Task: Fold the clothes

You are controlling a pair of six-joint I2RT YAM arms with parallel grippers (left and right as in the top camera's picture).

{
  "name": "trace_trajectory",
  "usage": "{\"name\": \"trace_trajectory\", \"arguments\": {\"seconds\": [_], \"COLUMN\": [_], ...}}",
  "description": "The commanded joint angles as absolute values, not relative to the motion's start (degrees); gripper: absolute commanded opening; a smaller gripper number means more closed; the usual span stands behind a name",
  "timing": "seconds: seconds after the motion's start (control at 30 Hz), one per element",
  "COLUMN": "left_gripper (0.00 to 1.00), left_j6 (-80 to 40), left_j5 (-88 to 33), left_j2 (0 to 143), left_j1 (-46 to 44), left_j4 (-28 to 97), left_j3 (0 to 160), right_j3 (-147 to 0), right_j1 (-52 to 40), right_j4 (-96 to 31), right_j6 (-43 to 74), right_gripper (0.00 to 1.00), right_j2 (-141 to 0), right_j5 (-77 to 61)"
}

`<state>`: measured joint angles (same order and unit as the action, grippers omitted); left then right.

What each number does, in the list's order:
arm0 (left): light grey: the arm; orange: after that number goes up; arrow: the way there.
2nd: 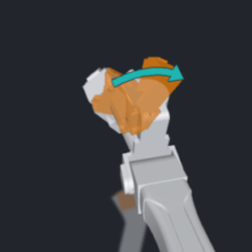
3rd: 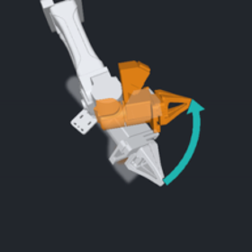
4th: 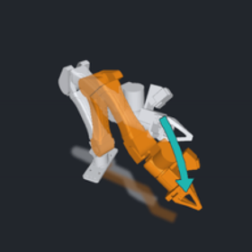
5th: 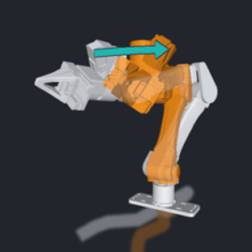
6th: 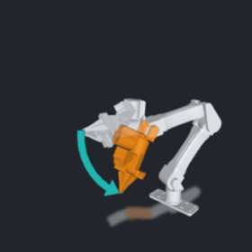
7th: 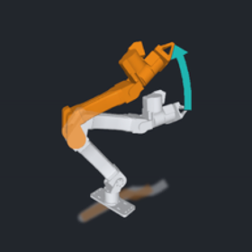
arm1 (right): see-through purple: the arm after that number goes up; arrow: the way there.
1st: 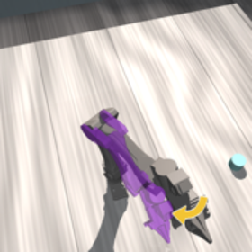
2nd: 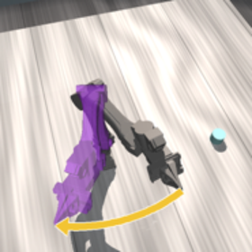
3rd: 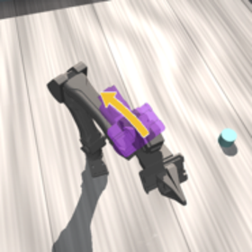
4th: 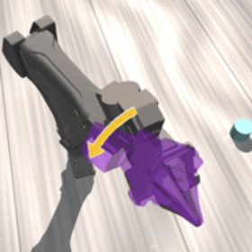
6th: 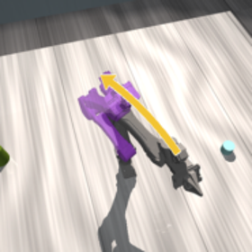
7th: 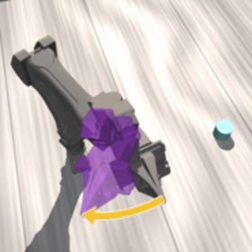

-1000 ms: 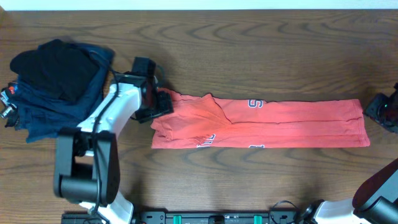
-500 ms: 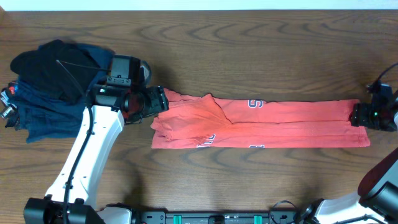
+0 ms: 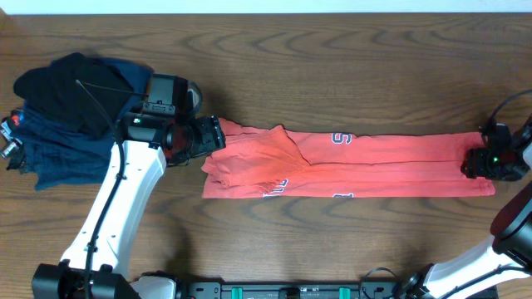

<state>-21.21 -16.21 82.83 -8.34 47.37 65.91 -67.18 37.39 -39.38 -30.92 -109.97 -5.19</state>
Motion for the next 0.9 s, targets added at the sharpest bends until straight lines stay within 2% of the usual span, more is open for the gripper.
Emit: {"name": "trace_trajectory", "arguments": {"seconds": [0.0,0.1,0.17,0.27,0.47,0.6,0.87], "left_gripper": [0.74,0.74,0.75,0.75,0.74,0.74,0.75], "left_j6": [-21.54,-21.54,-21.54,-21.54,-21.54,-21.56,-21.54], "left_j5": [-16.23,-16.23,-16.23,-16.23,-16.23,-16.23,-16.23], "left_j2": [82.72,82.72,82.72,82.72,82.72,82.72,82.72], "left_j1": [-8.05,-8.05,-8.05,-8.05,-8.05,-8.05,-8.05], "left_j4": [47.55,47.55,47.57,47.75,47.77,47.72,47.77], "left_j3": [65.32,65.32,65.32,65.32,65.32,65.32,65.25], "right_j3": [-66.61,-66.63,-66.74,-67.37,-73.97,-76.51,-76.49], "right_j1": [37.87,37.87,37.87,37.87,37.74,35.14,20.21], "right_j4": [-38.98,-39.00,-39.03,-38.74,-41.98,-45.30,-52.69], "right_j6": [-31.83,-31.81,-31.33,-28.40,-18.26,-17.15,-17.17], "right_gripper": [0.53,0.33,0.11,0.03,0.01,0.01,0.01], "right_j2": [-113.27,-113.14,-112.97,-111.92,-107.31,-102.78,-98.91], "right_j5": [-4.05,-5.76,-5.82,-5.72,1.72,1.72,6.31]}}
